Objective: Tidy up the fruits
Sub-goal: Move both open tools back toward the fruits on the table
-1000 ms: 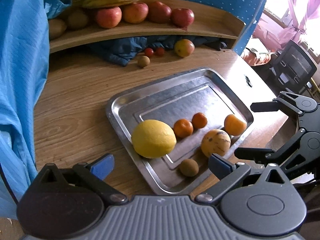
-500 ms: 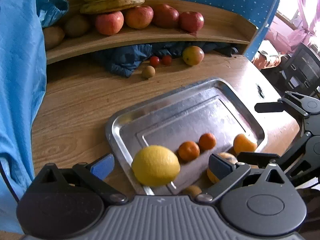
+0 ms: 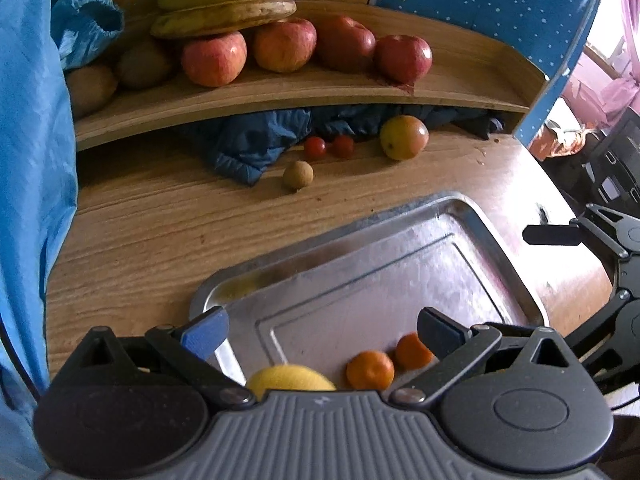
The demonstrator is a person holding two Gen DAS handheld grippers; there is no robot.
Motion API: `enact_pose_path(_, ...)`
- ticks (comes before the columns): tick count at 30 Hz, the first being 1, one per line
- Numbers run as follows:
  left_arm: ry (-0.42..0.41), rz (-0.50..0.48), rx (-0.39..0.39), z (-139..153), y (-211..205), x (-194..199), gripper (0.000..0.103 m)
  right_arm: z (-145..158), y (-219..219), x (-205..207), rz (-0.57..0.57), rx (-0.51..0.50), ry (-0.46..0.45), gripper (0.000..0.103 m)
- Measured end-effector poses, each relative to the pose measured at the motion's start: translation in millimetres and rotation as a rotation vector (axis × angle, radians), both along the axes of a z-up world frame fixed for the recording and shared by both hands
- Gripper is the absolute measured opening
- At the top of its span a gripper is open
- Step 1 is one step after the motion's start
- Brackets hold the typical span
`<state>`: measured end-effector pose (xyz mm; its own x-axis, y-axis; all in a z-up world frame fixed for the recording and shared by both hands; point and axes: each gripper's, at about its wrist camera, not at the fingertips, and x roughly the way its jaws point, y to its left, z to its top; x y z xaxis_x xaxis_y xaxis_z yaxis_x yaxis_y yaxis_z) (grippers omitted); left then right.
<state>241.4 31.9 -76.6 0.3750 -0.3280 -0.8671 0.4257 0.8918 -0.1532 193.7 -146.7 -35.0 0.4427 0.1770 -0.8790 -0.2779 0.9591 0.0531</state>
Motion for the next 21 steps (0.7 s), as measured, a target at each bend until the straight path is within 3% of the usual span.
enact_pose_path(21,-0.008,0.201,0.053,-20.3,-37.3,62.3,0.103,-22.8,-39.3,55.5,-0.008,-0.031,-0.001,0.102)
